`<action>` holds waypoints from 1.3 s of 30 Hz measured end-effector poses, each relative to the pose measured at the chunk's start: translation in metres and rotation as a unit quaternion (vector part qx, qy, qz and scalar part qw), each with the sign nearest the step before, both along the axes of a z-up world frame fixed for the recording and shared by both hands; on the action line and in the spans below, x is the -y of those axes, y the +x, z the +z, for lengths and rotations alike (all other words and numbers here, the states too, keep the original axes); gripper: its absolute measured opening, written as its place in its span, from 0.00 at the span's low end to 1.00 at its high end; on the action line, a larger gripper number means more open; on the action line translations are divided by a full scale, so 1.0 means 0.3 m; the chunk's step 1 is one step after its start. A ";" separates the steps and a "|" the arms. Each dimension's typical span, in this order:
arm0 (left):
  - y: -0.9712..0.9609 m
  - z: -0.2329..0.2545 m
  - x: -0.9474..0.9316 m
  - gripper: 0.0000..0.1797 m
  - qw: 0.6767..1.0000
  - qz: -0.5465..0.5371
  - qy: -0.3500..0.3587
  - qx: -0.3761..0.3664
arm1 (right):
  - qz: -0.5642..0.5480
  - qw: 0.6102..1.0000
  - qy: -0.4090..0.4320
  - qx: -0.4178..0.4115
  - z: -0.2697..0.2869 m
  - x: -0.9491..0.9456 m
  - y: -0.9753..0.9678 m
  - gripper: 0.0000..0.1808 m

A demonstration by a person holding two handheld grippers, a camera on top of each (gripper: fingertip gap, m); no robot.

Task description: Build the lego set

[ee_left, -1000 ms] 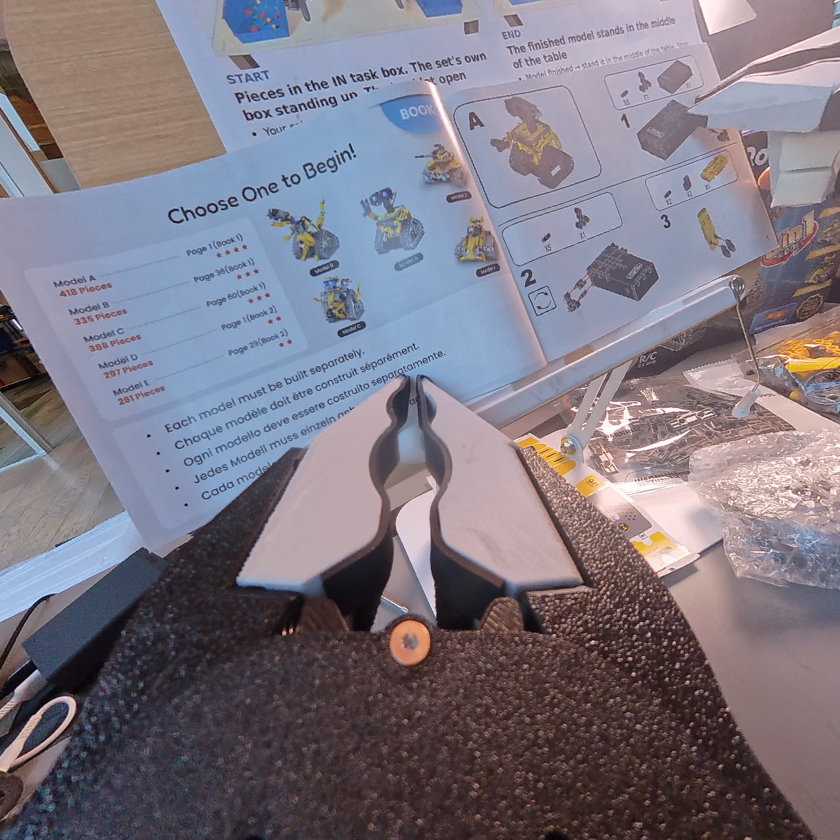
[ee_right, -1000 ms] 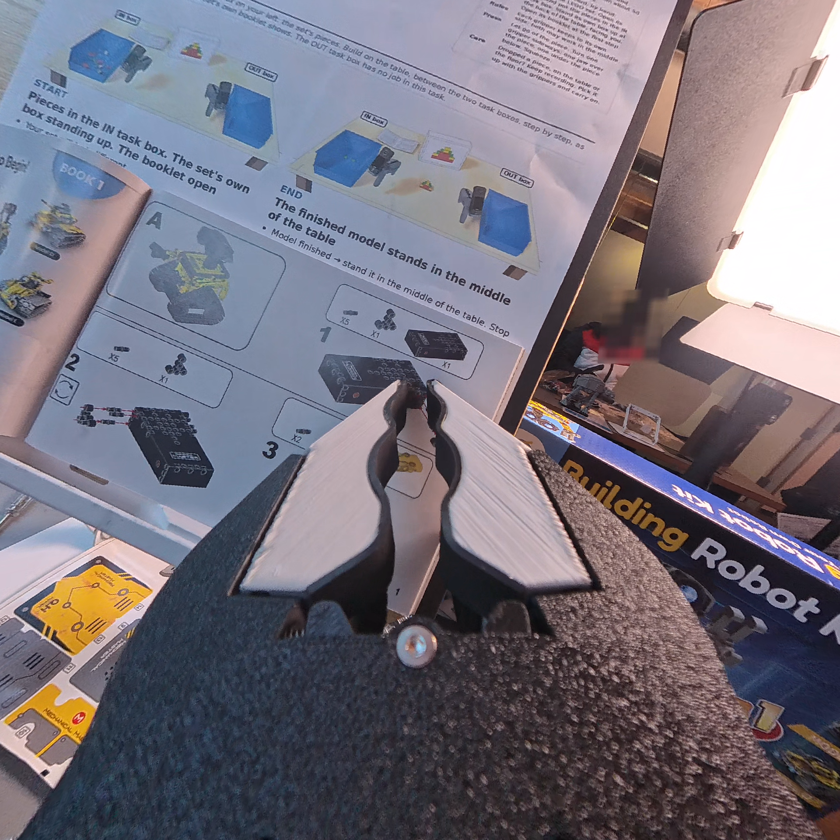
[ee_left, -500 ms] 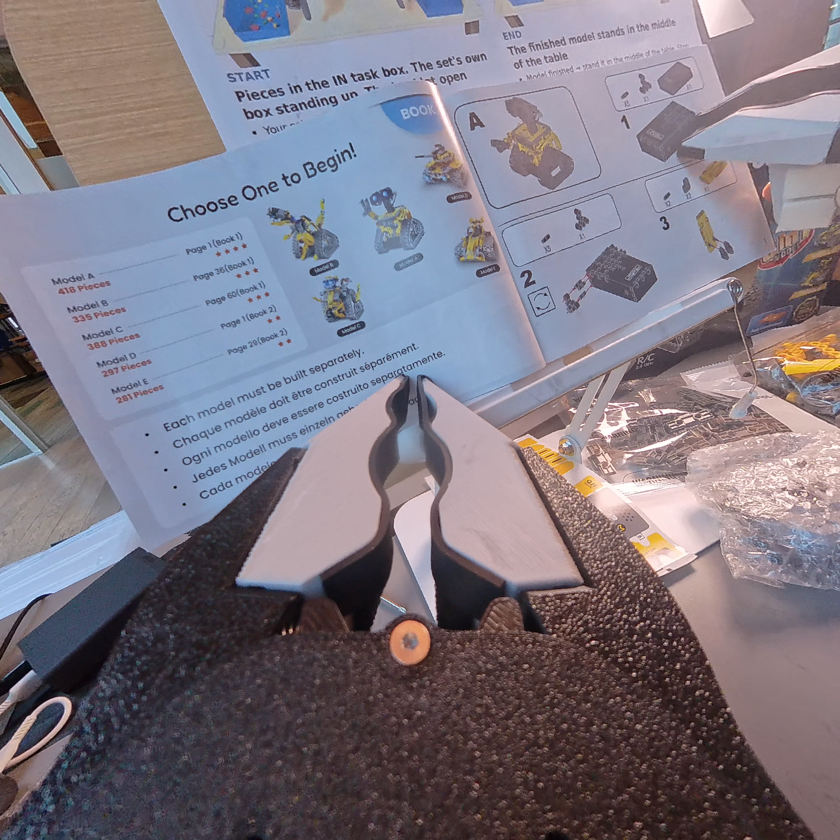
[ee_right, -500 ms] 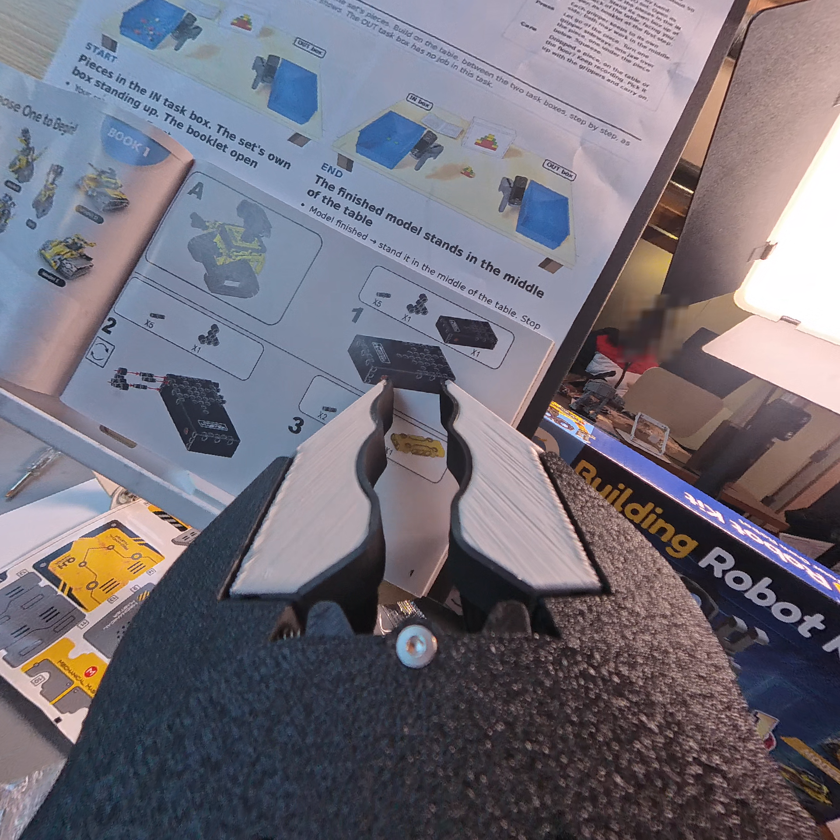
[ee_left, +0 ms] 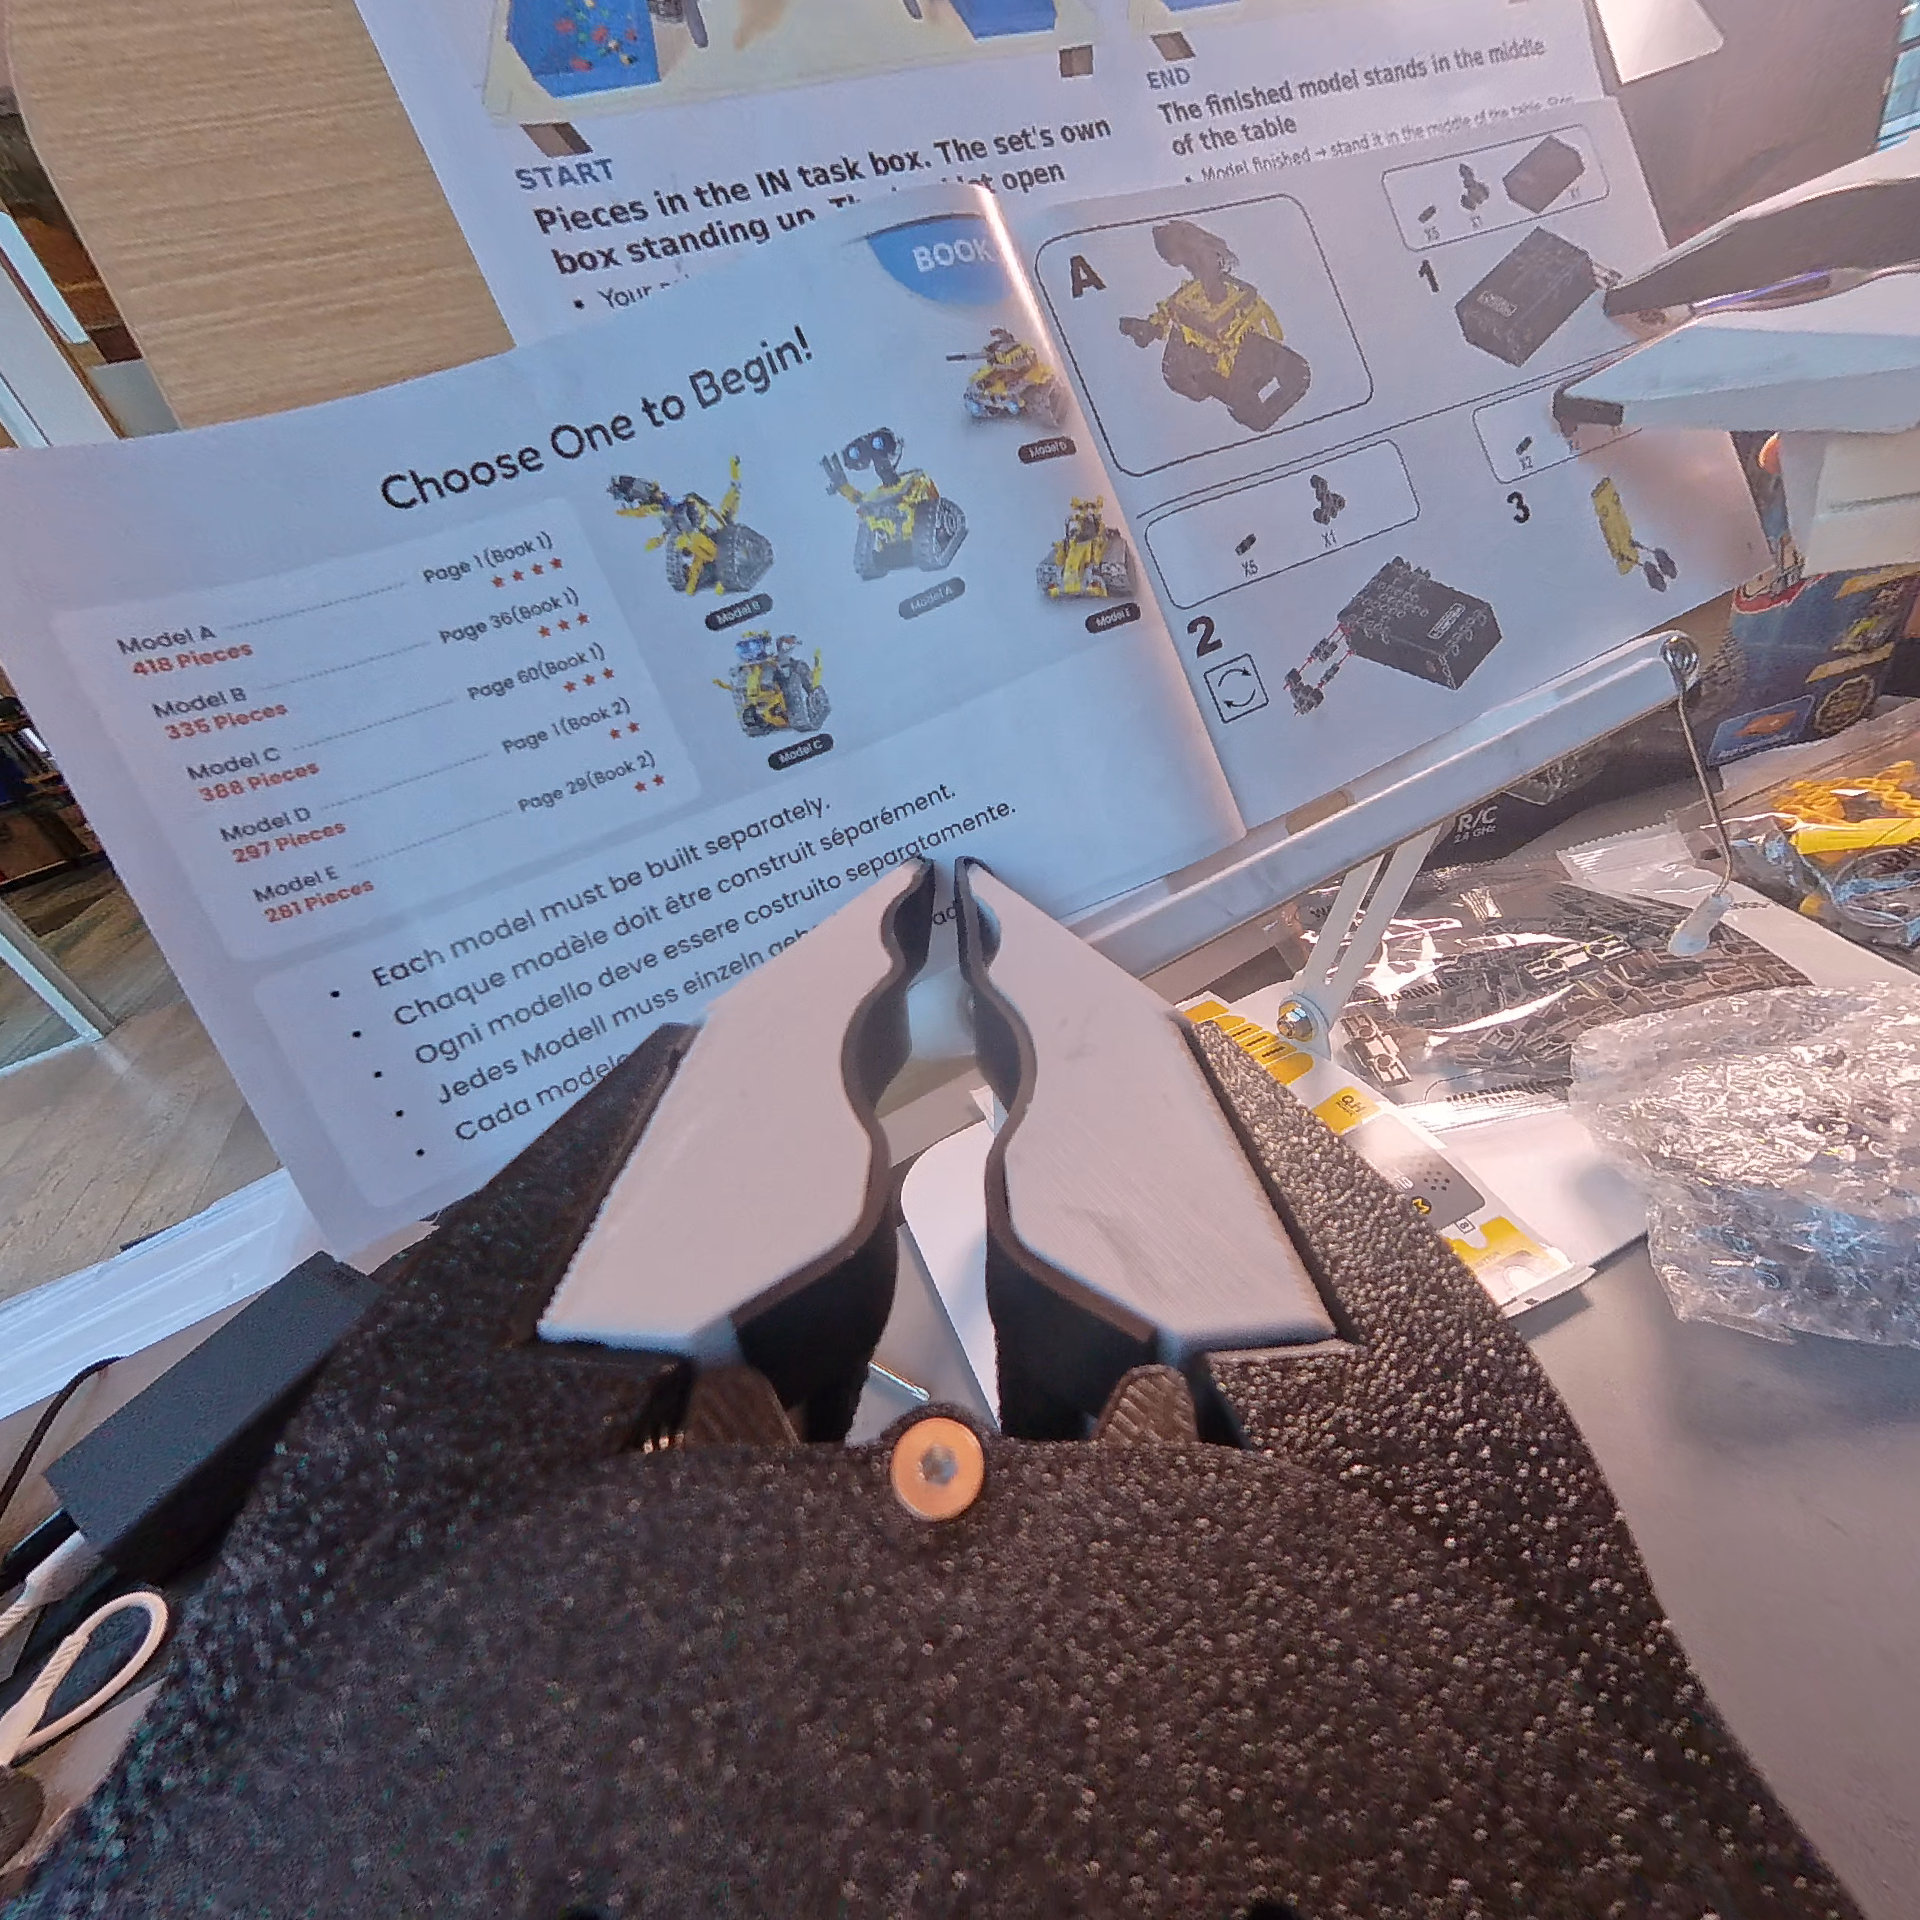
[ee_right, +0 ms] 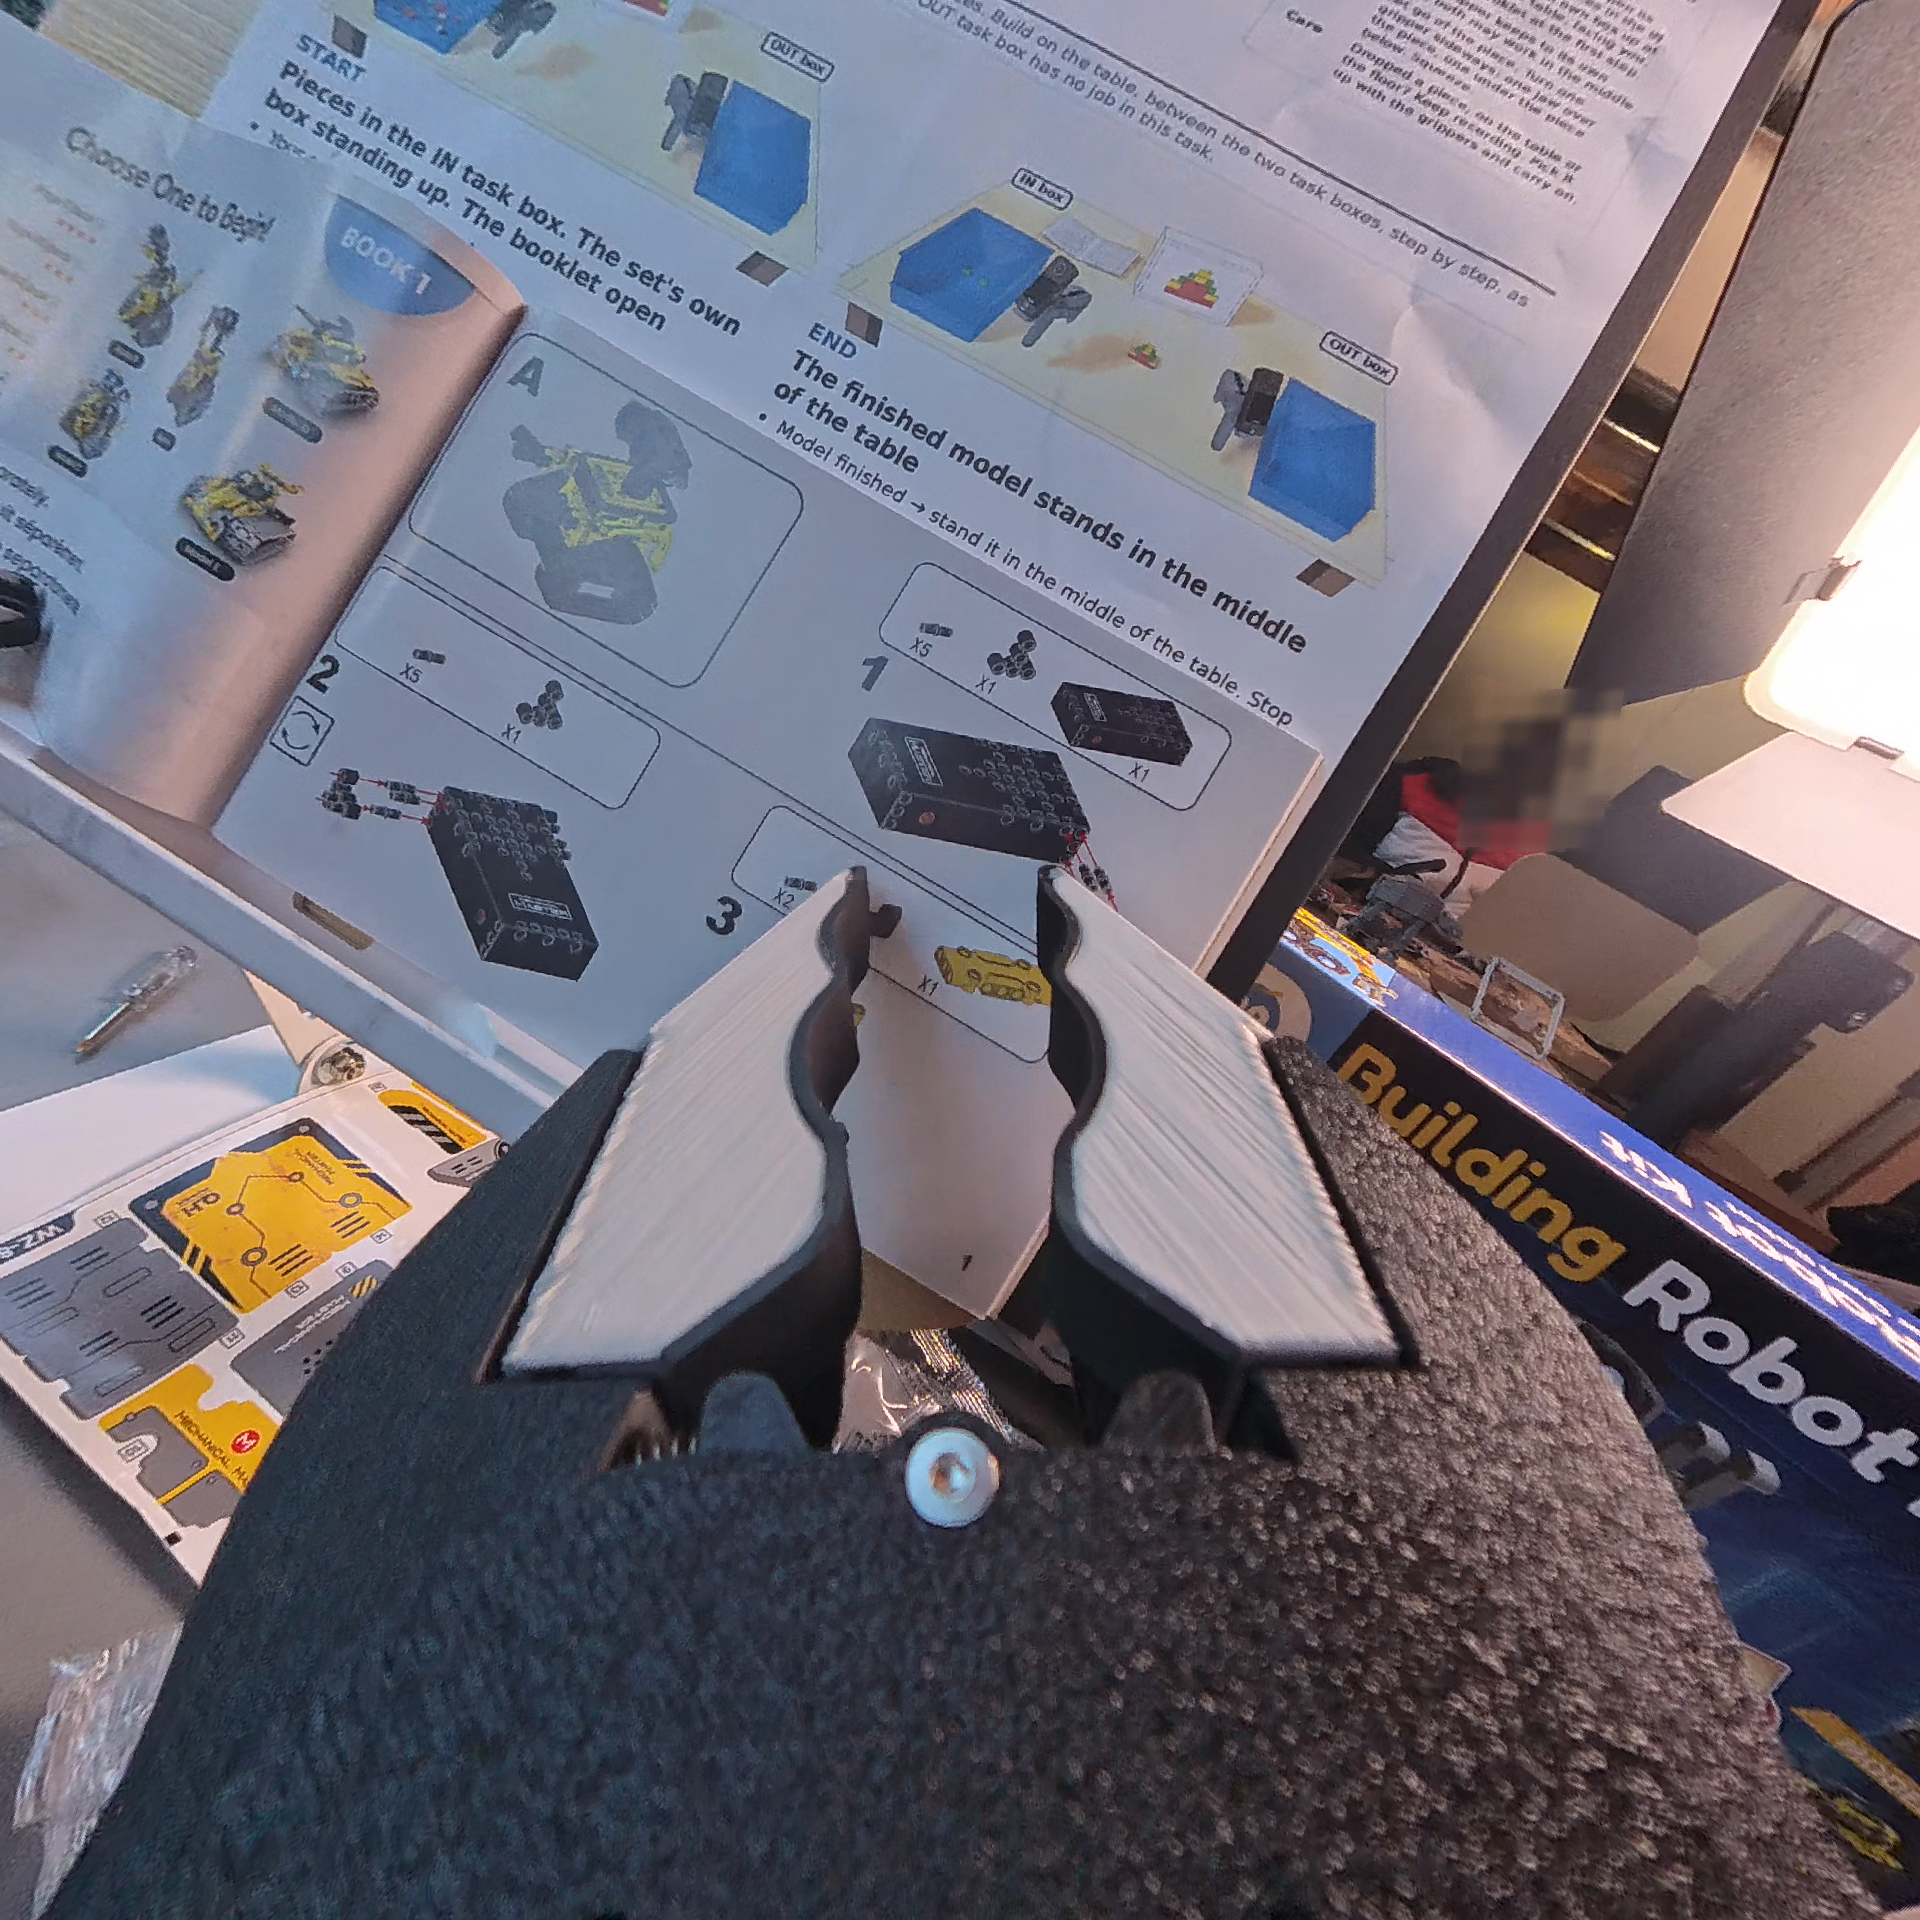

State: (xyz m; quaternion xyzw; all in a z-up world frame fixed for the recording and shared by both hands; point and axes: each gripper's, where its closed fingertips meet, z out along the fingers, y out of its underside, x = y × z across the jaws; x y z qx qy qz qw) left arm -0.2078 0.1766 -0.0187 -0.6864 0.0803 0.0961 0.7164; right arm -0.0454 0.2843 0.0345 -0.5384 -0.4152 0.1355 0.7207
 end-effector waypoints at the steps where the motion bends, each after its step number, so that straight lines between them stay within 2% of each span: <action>1: 0.000 0.000 0.000 0.02 1.000 0.000 0.000 0.000 | 0.002 1.000 -0.001 0.000 -0.003 0.000 0.000 0.17; 13: -0.007 -0.008 0.017 0.00 0.999 0.034 0.029 -0.005 | 0.010 1.000 -0.010 0.006 -0.026 0.019 -0.004 0.18; 22: -0.044 0.024 0.037 0.00 0.998 0.053 0.041 -0.004 | 0.066 0.997 -0.025 0.013 -0.058 0.111 -0.091 0.17; 26: -0.087 0.058 0.058 0.01 0.996 0.069 0.054 0.000 | 0.091 0.995 -0.010 0.044 -0.096 0.180 -0.156 0.17; 29: -0.120 0.083 0.074 0.01 0.995 0.080 0.062 0.003 | 0.072 0.994 0.032 0.078 -0.112 0.193 -0.173 0.19; 39: -0.192 0.110 0.099 0.05 0.993 0.100 0.059 0.019 | 0.100 0.994 0.007 0.045 -0.094 0.236 -0.190 0.19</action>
